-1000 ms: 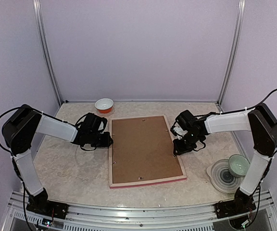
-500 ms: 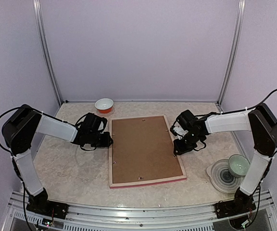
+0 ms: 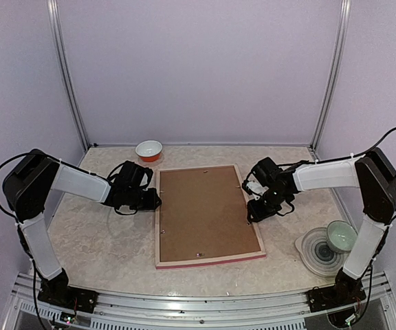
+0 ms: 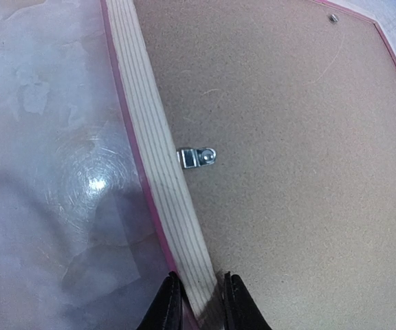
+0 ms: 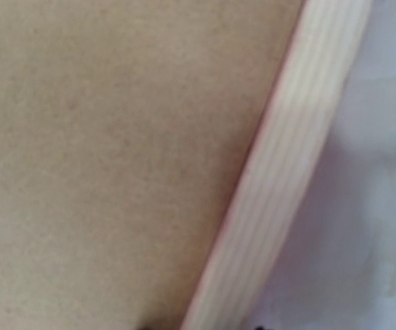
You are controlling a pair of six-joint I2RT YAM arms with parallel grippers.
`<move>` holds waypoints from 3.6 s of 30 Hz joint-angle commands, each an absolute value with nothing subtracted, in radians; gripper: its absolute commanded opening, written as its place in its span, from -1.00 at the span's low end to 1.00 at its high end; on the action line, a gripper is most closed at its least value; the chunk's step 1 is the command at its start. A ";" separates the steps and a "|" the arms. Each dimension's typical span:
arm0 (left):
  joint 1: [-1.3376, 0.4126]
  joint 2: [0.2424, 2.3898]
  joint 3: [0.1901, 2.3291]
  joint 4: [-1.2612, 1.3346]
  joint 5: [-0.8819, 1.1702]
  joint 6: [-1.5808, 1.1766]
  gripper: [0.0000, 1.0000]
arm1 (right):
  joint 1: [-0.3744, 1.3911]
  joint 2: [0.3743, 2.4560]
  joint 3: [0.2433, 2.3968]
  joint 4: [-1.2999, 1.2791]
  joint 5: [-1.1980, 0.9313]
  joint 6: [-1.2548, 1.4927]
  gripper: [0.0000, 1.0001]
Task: Put the photo into the frame
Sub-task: Press the fastener onto the backboard, then rotate the photo frame at the center of the board.
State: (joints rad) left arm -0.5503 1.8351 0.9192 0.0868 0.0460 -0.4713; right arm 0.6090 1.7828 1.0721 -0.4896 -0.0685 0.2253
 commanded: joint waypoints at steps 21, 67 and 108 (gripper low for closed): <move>-0.546 1.851 0.905 0.091 0.072 -0.448 -0.60 | 0.641 1.697 1.084 -0.605 0.058 0.194 -0.16; -0.534 1.833 0.872 0.205 0.201 -0.472 0.00 | 0.465 1.889 1.186 -0.340 -0.278 0.377 0.23; -0.552 2.266 1.514 0.185 0.311 -0.577 -0.01 | 0.466 1.573 0.786 -0.274 -0.250 0.494 0.27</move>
State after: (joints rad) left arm -0.5385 2.2608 1.4963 0.1215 0.2630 -0.5526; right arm 0.4564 1.6257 0.7895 -0.1825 -0.3466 0.4892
